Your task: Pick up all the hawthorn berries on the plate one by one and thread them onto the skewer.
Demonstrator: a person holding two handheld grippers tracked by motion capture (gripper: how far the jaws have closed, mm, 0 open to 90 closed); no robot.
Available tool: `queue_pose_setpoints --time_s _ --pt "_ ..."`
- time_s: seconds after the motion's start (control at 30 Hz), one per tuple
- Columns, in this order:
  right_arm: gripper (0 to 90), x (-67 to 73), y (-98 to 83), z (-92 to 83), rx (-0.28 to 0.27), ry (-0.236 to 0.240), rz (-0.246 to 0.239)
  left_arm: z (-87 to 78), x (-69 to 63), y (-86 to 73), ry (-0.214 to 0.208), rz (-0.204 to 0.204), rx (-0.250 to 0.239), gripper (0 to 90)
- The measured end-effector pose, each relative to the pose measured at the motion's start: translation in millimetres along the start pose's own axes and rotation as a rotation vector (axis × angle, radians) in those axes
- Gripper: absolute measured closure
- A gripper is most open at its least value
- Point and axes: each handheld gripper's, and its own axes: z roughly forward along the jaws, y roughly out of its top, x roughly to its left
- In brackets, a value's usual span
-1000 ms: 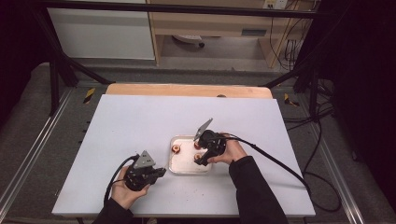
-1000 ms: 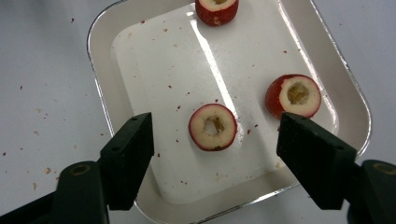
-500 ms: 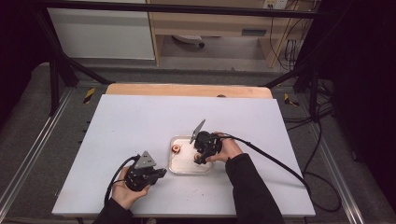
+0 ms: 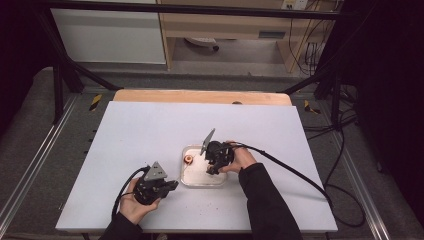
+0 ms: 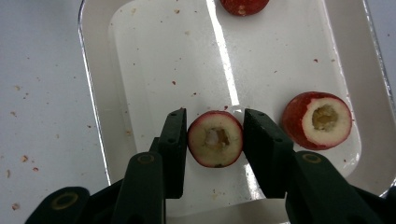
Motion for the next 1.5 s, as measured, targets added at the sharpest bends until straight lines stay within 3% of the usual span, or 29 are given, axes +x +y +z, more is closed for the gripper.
queue_pose_setpoints --time_s 0.1,0.13,0.27,0.3,0.37,0.4,0.43,0.47,0.57,0.6,0.63,0.67,0.7,0.77,0.83,0.9,1.03,1.23,1.3,1.33,1.47,1.5 --pt "61.1 0.4 0.2 -2.7 -0.004 -0.006 0.029 -0.4 -0.4 0.1 0.000 0.000 -0.004 88.1" --pt "61.1 0.1 0.4 -8.1 -0.019 -0.007 0.076 -0.7 -0.6 0.2 0.000 -0.001 -0.006 88.1" --pt "61.1 0.6 -0.5 -23.3 -0.107 -0.007 0.187 -2.5 -1.4 0.6 0.001 -0.004 -0.023 88.2" --pt "61.1 0.6 -0.5 -23.3 -0.107 -0.007 0.187 -3.1 -1.7 0.7 0.002 -0.004 -0.028 88.2" --pt "61.2 1.8 -4.8 -33.7 -0.193 -0.022 0.264 -3.8 -2.2 0.8 0.004 -0.007 -0.037 88.2" --pt "61.2 1.8 -4.8 -33.7 -0.193 -0.022 0.264 -4.1 -2.4 0.8 0.007 -0.007 -0.041 88.2" --pt "61.3 2.3 -9.7 -39.8 -0.239 -0.024 0.315 -4.3 -2.7 0.9 0.008 -0.009 -0.045 88.1" --pt "61.3 2.3 -9.7 -39.8 -0.239 -0.024 0.315 -4.4 -3.0 0.9 0.008 -0.011 -0.048 88.1" --pt "61.3 3.8 -22.5 -47.6 -0.334 -0.024 0.417 -4.0 -4.4 1.0 0.012 -0.018 -0.056 88.1" --pt "61.3 3.8 -22.5 -47.6 -0.334 -0.024 0.417 -3.8 -5.0 1.1 0.014 -0.019 -0.059 88.1" --pt "61.3 5.1 -29.7 -50.1 -0.392 -0.012 0.469 -3.5 -5.6 1.1 0.016 -0.024 -0.060 88.2" --pt "61.3 5.1 -29.7 -50.1 -0.392 -0.012 0.469 -3.4 -6.2 1.2 0.018 -0.027 -0.063 88.2" --pt "61.4 7.4 -38.2 -53.0 -0.454 0.003 0.530 -3.1 -7.2 1.2 0.021 -0.032 -0.066 88.1" --pt "61.4 8.1 -41.2 -53.8 -0.477 0.009 0.543 -2.6 -8.8 1.3 0.027 -0.039 -0.068 88.1" --pt "61.4 11.8 -52.4 -57.1 -0.563 0.015 0.606 -1.8 -10.4 2.5 0.032 -0.051 -0.074 88.1" --pt "61.4 12.7 -55.9 -58.1 -0.591 0.013 0.627 -0.5 -12.7 4.9 0.046 -0.063 -0.077 88.1" --pt "61.4 16.8 -70.3 -59.8 -0.741 0.017 0.710 2.7 -20.1 13.1 0.063 -0.066 -0.084 88.1" --pt "61.5 18.5 -82.4 -63.6 -0.863 0.005 0.773 9.9 -35.9 32.2 0.085 -0.063 -0.108 88.2" --pt "61.5 19.1 -83.9 -64.5 -0.879 0.005 0.786 11.1 -38.3 34.6 0.092 -0.065 -0.112 88.2" --pt "61.5 20.7 -87.2 -65.6 -0.915 -0.005 0.807 12.6 -40.7 36.5 0.097 -0.068 -0.119 88.2" --pt "61.5 22.5 -93.0 -66.7 -0.978 -0.009 0.847 18.4 -52.7 35.9 0.070 -0.139 -0.175 88.2" --pt "61.5 22.7 -94.1 -67.0 -0.989 -0.010 0.857 18.4 -52.7 35.9 0.070 -0.139 -0.175 88.2"
